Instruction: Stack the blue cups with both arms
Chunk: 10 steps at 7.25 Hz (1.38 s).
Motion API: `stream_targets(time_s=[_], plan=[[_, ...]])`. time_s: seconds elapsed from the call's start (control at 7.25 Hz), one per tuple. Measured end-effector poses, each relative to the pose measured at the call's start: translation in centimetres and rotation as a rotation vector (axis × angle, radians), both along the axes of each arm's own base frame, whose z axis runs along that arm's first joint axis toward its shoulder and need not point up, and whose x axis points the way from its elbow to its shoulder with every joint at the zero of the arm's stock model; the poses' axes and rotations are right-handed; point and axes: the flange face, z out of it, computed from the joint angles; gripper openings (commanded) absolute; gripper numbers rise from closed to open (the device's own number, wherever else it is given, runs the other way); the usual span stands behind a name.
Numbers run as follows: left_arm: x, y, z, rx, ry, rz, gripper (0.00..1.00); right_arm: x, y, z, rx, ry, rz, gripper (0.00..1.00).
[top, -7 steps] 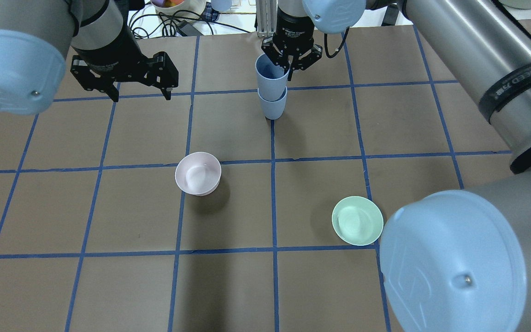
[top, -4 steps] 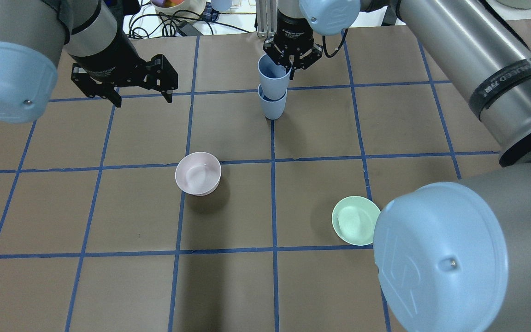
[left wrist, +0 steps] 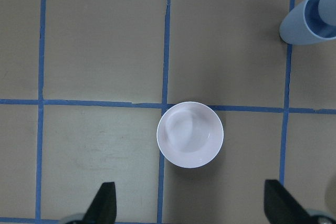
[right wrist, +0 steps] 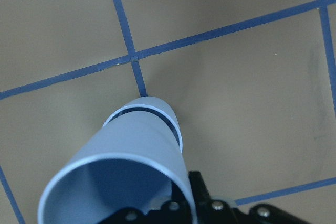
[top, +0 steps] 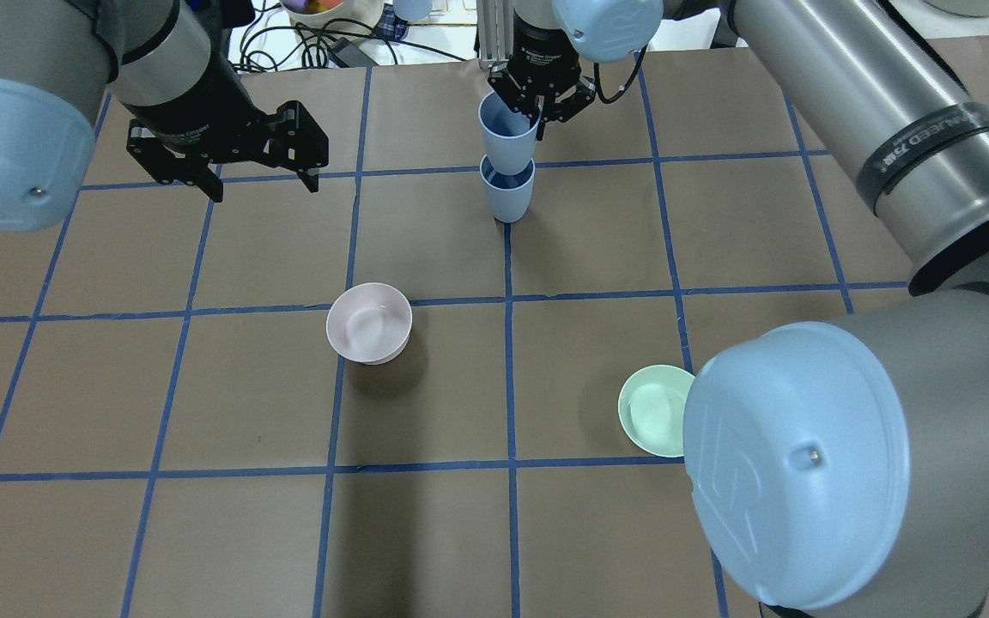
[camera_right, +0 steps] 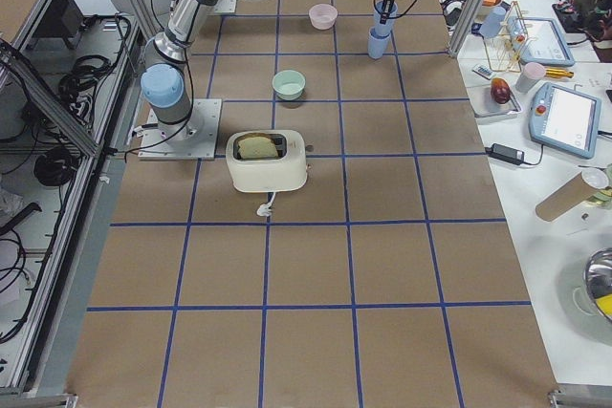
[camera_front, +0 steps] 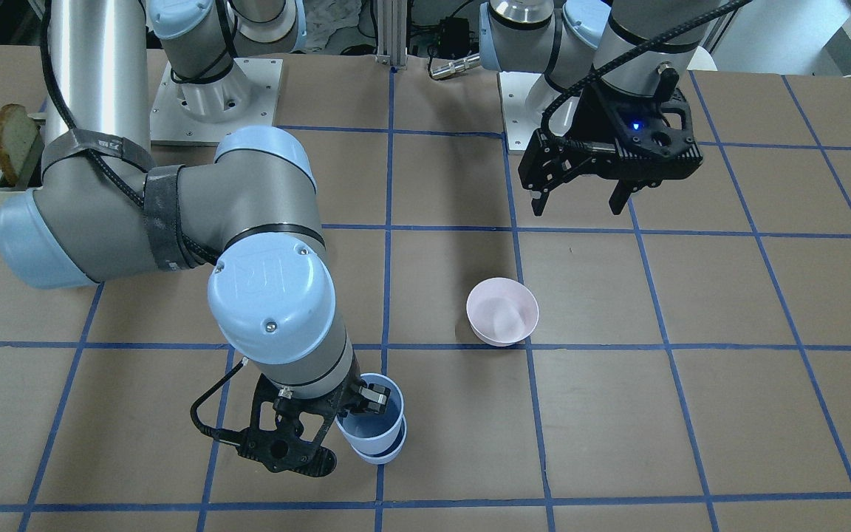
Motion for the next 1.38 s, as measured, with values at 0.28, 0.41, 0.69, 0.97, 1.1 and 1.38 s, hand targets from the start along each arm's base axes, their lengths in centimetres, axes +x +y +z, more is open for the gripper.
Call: stream_targets(time_s=[0.28,0.41,0.69,0.97,1.1,1.38], plan=[[0.3,-0.1,0.0,0.0,0.008,0.007,1.0,0.0,0.0,-0.3,0.003,0.001,0.0,1.0],[0.3,-0.1,0.1,-0.001,0.009,0.008,1.0,0.0,-0.1,-0.3,0.003,0.001,0.001,1.0],[0.4,0.0,0.1,-0.002,0.004,0.009,1.0,0.0,-0.2,-0.1,0.0,-0.001,-0.002,1.0],[0.4,0.1,0.3,-0.005,0.002,0.009,1.0,-1.4,-0.2,1.8,-0.018,-0.004,0.003,1.0],[0.4,0.2,0.3,-0.006,0.002,0.009,1.0,-3.0,0.1,3.7,-0.031,-0.005,0.035,1.0],[0.4,0.2,0.4,-0.008,0.001,0.01,1.0,-9.1,1.4,7.6,0.004,-0.001,0.148,1.0]])
